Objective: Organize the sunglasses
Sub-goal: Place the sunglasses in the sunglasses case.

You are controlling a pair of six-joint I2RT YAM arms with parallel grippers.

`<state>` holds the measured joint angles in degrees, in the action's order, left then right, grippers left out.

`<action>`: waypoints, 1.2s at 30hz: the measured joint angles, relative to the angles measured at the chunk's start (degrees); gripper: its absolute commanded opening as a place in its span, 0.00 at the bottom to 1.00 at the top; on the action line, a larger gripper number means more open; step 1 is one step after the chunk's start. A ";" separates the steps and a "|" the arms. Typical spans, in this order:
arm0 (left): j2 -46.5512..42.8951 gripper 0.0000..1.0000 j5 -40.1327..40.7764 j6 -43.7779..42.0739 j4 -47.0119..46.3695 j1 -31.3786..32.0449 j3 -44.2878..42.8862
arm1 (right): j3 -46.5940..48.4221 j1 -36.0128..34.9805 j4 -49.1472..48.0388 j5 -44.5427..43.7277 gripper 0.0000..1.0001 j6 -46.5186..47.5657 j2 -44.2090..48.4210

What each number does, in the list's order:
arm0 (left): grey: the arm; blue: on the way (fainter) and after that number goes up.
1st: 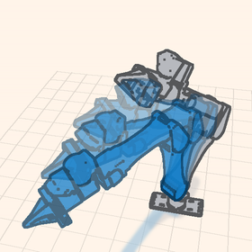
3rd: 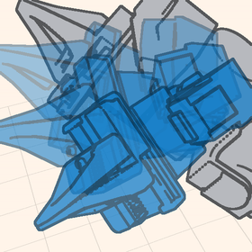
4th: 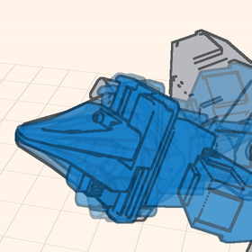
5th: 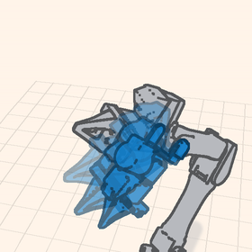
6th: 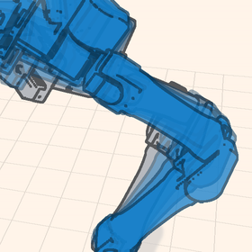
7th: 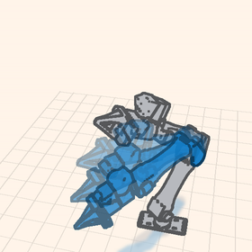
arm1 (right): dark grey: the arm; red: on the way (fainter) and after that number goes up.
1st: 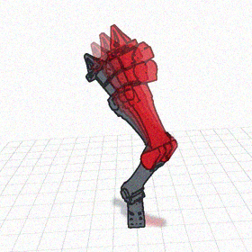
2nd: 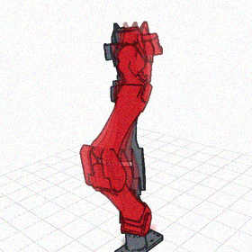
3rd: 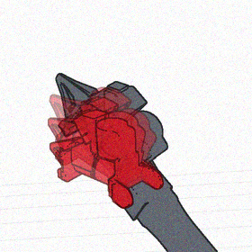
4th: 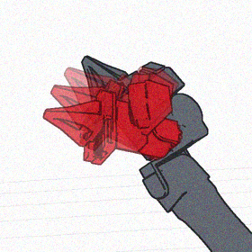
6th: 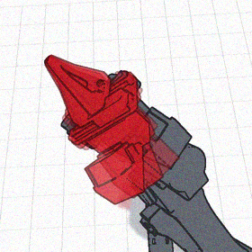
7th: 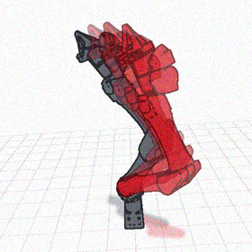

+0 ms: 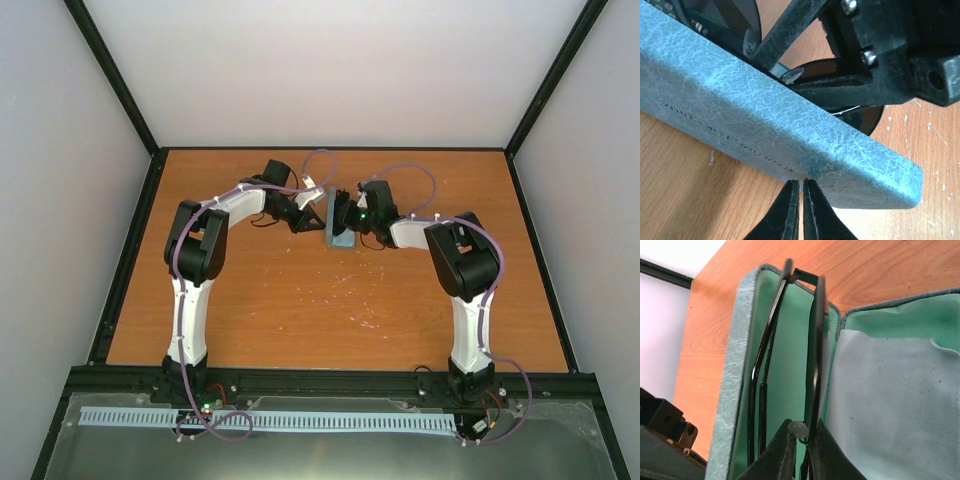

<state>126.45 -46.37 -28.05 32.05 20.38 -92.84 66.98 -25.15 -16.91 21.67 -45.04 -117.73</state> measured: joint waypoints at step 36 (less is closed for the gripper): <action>0.00 0.06 -0.20 1.22 -0.81 0.00 0.00 | 4.76 -0.02 15.65 -7.76 0.28 9.40 1.33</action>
<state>126.45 -46.57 -26.83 31.24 20.38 -92.84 71.75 -25.17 -1.26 13.91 -35.64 -116.40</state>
